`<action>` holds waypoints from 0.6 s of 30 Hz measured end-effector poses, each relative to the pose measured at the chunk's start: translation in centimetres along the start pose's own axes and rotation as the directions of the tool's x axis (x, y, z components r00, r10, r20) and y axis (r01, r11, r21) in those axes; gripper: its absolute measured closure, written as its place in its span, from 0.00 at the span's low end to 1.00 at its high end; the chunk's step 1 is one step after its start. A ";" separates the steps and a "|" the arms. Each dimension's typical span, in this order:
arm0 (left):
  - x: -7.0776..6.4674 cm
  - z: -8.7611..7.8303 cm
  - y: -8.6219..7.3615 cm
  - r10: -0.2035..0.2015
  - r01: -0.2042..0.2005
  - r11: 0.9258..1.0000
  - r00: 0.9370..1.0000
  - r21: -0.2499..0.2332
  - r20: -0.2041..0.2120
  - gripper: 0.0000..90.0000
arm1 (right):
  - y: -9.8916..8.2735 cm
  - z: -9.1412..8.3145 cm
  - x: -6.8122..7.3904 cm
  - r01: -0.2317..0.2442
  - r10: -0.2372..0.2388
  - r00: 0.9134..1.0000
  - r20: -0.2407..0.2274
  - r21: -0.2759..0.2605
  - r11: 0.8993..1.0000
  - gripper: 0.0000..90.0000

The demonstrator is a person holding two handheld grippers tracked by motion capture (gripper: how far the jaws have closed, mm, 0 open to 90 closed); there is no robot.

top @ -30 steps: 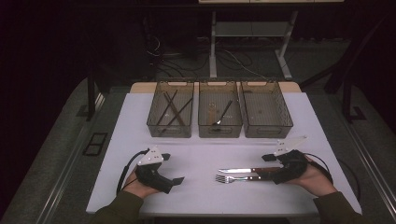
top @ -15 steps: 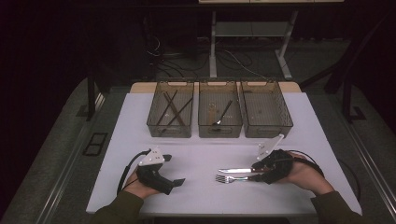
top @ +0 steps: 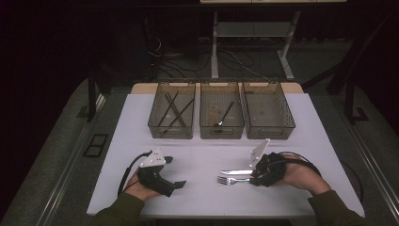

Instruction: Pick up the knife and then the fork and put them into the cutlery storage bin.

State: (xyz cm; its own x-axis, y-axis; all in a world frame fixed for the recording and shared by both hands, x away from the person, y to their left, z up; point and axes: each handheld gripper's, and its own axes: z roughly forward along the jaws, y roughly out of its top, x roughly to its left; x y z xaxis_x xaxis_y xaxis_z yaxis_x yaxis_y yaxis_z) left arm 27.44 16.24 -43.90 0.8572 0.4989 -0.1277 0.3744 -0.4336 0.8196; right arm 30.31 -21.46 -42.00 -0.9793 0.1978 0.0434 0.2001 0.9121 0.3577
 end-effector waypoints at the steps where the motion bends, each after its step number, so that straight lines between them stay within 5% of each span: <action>1: 0.0 0.0 0.0 0.002 -0.002 1.000 1.000 0.000 0.001 0.00 | 0.0 0.1 0.0 0.001 -0.001 1.000 0.003 0.009 1.000 0.76; 8: 0.0 0.1 0.0 0.003 -0.003 1.000 1.000 0.010 0.002 0.00 | -0.2 0.3 0.6 0.042 -0.043 0.998 0.045 0.018 0.999 0.83; 18: -0.1 0.2 0.0 0.007 -0.007 1.000 1.000 0.014 0.006 0.00 | -0.4 0.3 0.6 0.066 -0.066 0.997 0.036 0.003 0.998 0.86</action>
State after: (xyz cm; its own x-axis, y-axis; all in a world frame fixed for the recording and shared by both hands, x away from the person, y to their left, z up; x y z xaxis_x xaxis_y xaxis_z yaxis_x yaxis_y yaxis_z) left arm 27.45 16.09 -44.00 0.8619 0.4913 -0.1256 0.3733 -0.4472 0.8128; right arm 29.64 -21.57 -42.42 -0.9886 0.1501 -0.0138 0.1353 0.9242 0.3570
